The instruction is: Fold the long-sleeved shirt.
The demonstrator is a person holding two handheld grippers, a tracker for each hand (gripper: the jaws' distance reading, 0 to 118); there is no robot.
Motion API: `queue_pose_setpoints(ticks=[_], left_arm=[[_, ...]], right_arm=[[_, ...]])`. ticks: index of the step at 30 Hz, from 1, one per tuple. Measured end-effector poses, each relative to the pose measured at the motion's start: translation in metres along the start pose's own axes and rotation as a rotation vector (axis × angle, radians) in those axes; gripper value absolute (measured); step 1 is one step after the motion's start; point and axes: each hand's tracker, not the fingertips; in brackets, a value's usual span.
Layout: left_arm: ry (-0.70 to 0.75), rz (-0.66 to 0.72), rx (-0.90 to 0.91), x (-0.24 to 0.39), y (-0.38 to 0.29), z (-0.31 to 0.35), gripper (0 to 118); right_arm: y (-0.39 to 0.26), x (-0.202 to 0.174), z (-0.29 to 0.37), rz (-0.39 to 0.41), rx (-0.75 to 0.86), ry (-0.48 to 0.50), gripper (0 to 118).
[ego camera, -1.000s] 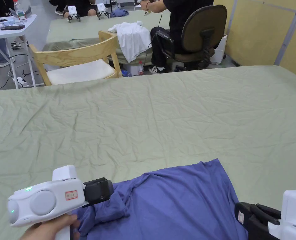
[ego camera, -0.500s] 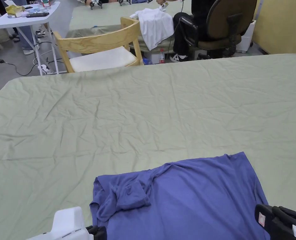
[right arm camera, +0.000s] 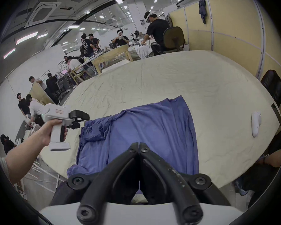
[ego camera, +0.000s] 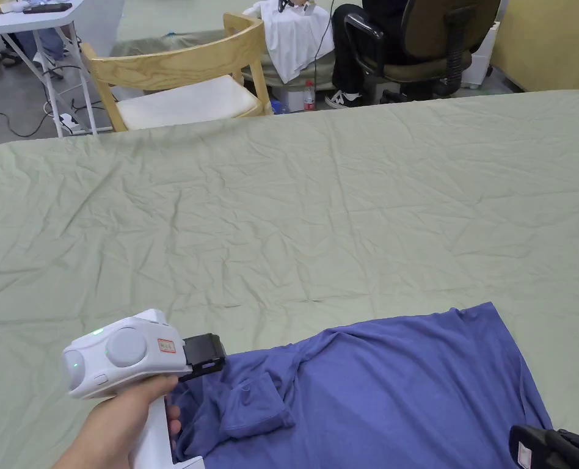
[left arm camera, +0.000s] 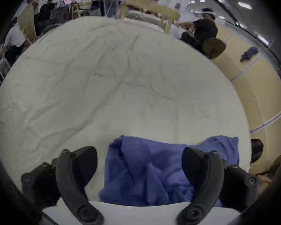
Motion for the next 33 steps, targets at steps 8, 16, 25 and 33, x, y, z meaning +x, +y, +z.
queue_pose_setpoints(ticks=[8, 16, 25, 33], left_arm=[[-0.018, -0.052, 0.018, 0.015, -0.007, 0.009, 5], [-0.05, -0.151, 0.061, 0.029, 0.001, 0.056, 5], [-0.09, -0.174, 0.068, 0.032, 0.012, 0.079, 5], [-0.123, -0.159, 0.043, 0.024, 0.016, 0.069, 5]], right_arm=[[0.023, 0.002, -0.023, 0.033, -0.029, -0.015, 2], [0.111, 0.046, -0.128, 0.097, -0.157, -0.098, 118], [0.155, 0.107, -0.252, 0.013, -0.387, -0.279, 117], [0.143, 0.11, -0.268, -0.068, -0.44, -0.33, 8]])
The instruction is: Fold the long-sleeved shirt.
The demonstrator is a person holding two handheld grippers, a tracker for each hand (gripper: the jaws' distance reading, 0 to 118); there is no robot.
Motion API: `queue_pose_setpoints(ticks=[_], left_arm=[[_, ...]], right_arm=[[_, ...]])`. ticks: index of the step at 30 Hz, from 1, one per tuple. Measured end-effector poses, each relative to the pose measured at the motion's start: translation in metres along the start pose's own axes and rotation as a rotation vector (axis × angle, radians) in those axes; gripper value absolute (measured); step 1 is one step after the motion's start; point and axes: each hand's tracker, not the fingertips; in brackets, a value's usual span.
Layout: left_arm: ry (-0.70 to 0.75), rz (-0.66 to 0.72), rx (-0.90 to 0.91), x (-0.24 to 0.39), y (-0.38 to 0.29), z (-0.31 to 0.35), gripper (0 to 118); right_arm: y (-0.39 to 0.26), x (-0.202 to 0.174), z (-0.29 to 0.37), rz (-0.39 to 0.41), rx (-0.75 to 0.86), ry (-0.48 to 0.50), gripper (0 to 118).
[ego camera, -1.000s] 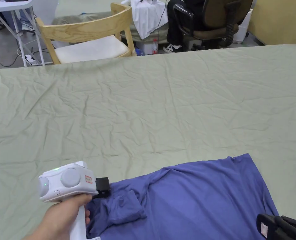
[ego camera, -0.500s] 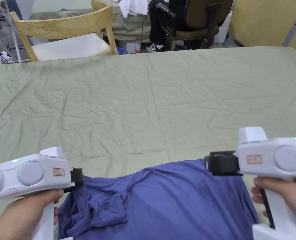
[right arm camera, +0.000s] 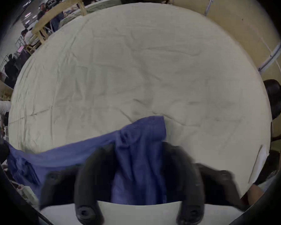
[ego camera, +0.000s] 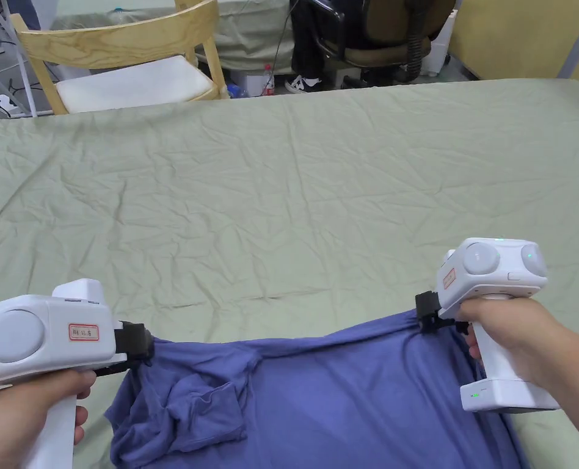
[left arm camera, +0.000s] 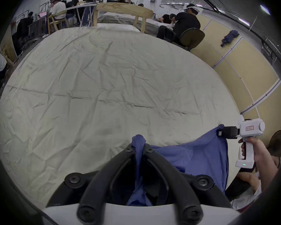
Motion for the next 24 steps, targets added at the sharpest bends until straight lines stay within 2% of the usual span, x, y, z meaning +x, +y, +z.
queue_pose_setpoints(ticks=[1, 2, 4, 9, 14, 18, 22, 24], left_arm=[[-0.002, 0.008, -0.003, -0.003, 0.001, -0.002, 5], [-0.015, 0.022, -0.004, -0.003, 0.002, -0.002, 5], [-0.024, 0.027, -0.005, -0.006, 0.007, -0.004, 5], [-0.042, 0.034, -0.002, -0.005, 0.02, -0.001, 4], [-0.047, 0.05, 0.032, 0.0, 0.042, 0.01, 4], [-0.074, 0.034, 0.088, -0.016, 0.069, 0.007, 4], [-0.103, 0.007, 0.122, -0.006, 0.058, 0.029, 4], [-0.104, -0.072, 0.142, -0.002, 0.044, 0.041, 4]], right_arm=[[0.008, 0.005, -0.001, 0.005, -0.002, 0.051, 8], [0.014, 0.004, 0.008, -0.013, 0.004, 0.049, 8], [0.023, 0.0, 0.02, 0.049, 0.042, 0.06, 8], [0.044, 0.0, 0.062, 0.056, 0.145, 0.075, 8], [0.072, 0.004, 0.088, 0.104, 0.214, 0.061, 8], [0.075, 0.005, 0.114, 0.148, 0.291, 0.086, 8], [0.055, 0.008, 0.129, 0.26, 0.368, 0.091, 8], [0.037, 0.014, 0.135, 0.344, 0.4, 0.101, 8]])
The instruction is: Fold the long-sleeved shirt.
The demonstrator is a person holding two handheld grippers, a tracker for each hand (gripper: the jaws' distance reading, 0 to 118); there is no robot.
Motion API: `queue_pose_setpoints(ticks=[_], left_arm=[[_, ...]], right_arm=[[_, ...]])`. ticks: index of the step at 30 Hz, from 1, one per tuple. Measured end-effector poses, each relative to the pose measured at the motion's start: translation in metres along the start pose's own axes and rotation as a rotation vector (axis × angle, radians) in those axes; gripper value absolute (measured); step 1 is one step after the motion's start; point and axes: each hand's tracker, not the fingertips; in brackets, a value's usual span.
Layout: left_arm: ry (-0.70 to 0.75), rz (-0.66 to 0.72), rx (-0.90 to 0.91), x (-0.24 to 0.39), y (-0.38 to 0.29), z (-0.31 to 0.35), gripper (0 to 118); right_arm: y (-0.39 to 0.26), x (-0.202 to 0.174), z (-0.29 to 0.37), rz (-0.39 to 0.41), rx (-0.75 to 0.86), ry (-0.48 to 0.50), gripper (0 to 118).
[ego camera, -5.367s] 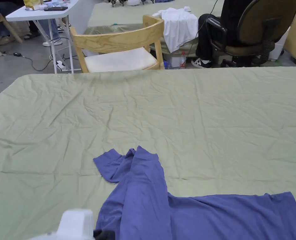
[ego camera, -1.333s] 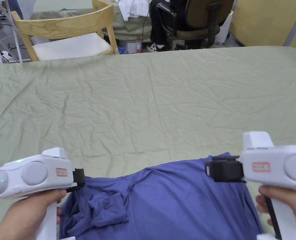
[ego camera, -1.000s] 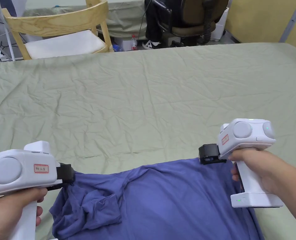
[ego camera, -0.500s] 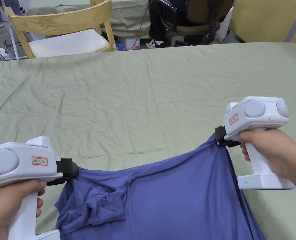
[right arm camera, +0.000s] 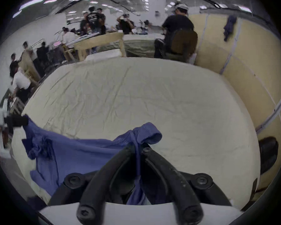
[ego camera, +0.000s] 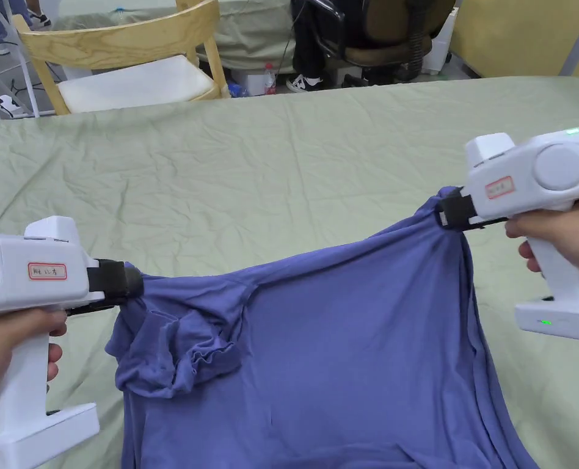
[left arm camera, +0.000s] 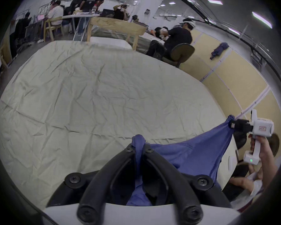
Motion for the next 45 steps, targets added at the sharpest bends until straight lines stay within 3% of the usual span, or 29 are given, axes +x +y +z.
queue_pose_setpoints(ticks=[3, 12, 25, 30, 33, 42, 43, 44, 45], left_arm=[[0.001, -0.093, 0.028, 0.007, -0.023, 0.027, 4], [-0.034, -0.154, -0.066, 0.014, -0.104, 0.062, 4], [0.012, -0.147, -0.258, 0.005, -0.192, 0.057, 4], [0.035, -0.133, -0.298, -0.004, -0.211, 0.035, 4], [0.049, -0.103, -0.305, -0.005, -0.217, 0.025, 4], [0.053, -0.023, -0.3, -0.009, -0.214, 0.026, 5], [0.048, 0.006, -0.271, -0.006, -0.21, 0.033, 18], [0.049, 0.023, -0.228, -0.002, -0.207, 0.043, 40], [0.038, 0.039, -0.183, 0.001, -0.203, 0.056, 75]], right_arm=[[-0.035, 0.0, 0.022, 0.076, 0.037, 0.032, 8], [-0.152, 0.002, 0.055, 0.022, -0.036, 0.058, 8], [-0.255, -0.029, 0.058, -0.032, -0.182, 0.062, 8], [-0.269, -0.039, 0.05, 0.014, -0.147, 0.016, 8], [-0.273, -0.04, 0.041, -0.059, -0.169, 0.017, 8], [-0.276, -0.042, 0.032, -0.154, -0.205, 0.004, 10], [-0.273, -0.039, 0.037, -0.191, -0.21, 0.007, 20], [-0.269, -0.037, 0.044, -0.226, -0.214, -0.001, 38], [-0.268, -0.034, 0.054, -0.25, -0.207, -0.038, 69]])
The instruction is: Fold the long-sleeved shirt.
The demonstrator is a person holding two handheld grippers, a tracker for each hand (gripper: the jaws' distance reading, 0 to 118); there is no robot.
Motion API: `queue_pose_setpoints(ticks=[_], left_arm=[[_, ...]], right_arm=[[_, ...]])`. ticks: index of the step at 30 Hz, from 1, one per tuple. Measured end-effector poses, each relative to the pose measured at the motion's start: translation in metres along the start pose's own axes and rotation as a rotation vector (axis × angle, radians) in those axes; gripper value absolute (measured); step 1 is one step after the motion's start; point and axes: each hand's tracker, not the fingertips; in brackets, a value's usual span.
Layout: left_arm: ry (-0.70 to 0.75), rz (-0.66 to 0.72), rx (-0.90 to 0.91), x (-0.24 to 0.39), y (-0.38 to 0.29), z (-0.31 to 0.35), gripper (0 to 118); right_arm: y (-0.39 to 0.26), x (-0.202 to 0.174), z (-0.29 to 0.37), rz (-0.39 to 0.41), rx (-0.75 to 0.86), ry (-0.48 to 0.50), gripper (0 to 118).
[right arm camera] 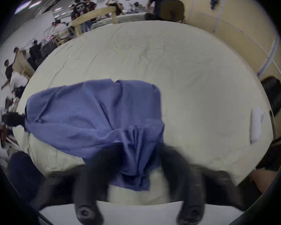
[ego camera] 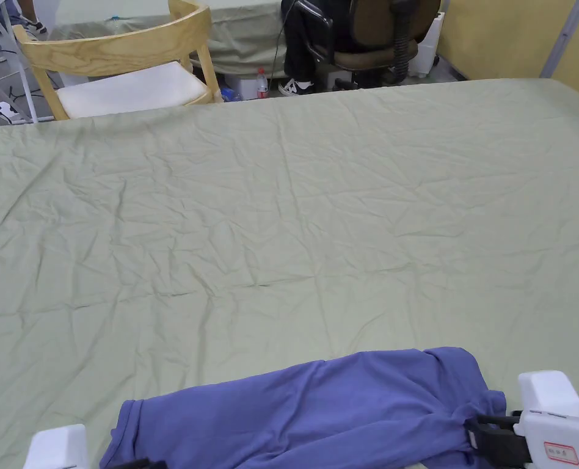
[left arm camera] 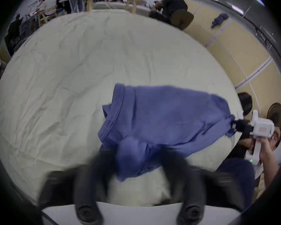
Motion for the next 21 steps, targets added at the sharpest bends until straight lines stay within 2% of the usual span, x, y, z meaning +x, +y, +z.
queue_pose_setpoints(ticks=[1, 2, 3, 4, 9, 10, 11, 12, 13, 14, 16, 18, 19, 21], left_arm=[[-0.044, 0.013, 0.02, 0.003, 0.001, 0.016, 110], [-0.085, 0.022, 0.044, 0.006, 0.001, 0.031, 117], [-0.109, 0.026, 0.086, 0.009, 0.001, 0.05, 115], [-0.088, 0.026, 0.123, 0.014, -0.002, 0.064, 114], [-0.037, 0.07, 0.189, 0.027, -0.022, 0.105, 113], [-0.03, 0.071, 0.18, 0.029, -0.027, 0.11, 100], [-0.022, 0.071, 0.177, 0.033, -0.033, 0.115, 75], [-0.019, 0.071, 0.183, 0.035, -0.039, 0.119, 24], [-0.005, 0.075, 0.18, 0.036, -0.045, 0.12, 1], [0.089, 0.068, 0.146, 0.035, -0.054, 0.121, 0], [-0.023, 0.092, 0.121, 0.033, -0.06, 0.122, 0], [-0.066, 0.154, 0.123, 0.024, -0.061, 0.121, 0], [-0.09, 0.19, 0.116, 0.01, -0.057, 0.115, 0], [-0.182, 0.251, 0.112, -0.012, -0.047, 0.108, 0]], right_arm=[[0.0, 0.0, 0.01, -0.004, 0.007, -0.008, 113], [-0.002, 0.0, 0.021, 0.002, 0.026, -0.001, 118], [-0.002, 0.005, 0.036, 0.009, 0.104, 0.042, 115], [-0.004, 0.003, 0.055, -0.014, 0.117, 0.072, 113], [-0.016, 0.006, 0.098, -0.189, 0.205, 0.135, 114], [-0.018, 0.007, 0.106, -0.217, 0.224, 0.149, 104], [-0.022, 0.008, 0.113, -0.238, 0.241, 0.165, 83], [-0.027, 0.001, 0.122, -0.241, 0.257, 0.178, 48], [-0.031, -0.004, 0.126, -0.226, 0.258, 0.172, 2], [-0.033, -0.007, 0.127, -0.224, 0.257, 0.159, 2], [-0.04, -0.014, 0.13, -0.197, 0.264, 0.162, 2], [-0.043, -0.014, 0.128, -0.152, 0.256, 0.326, 2], [-0.045, -0.011, 0.127, -0.166, 0.251, 0.431, 2], [-0.047, -0.017, 0.127, -0.174, 0.23, 0.545, 2]])
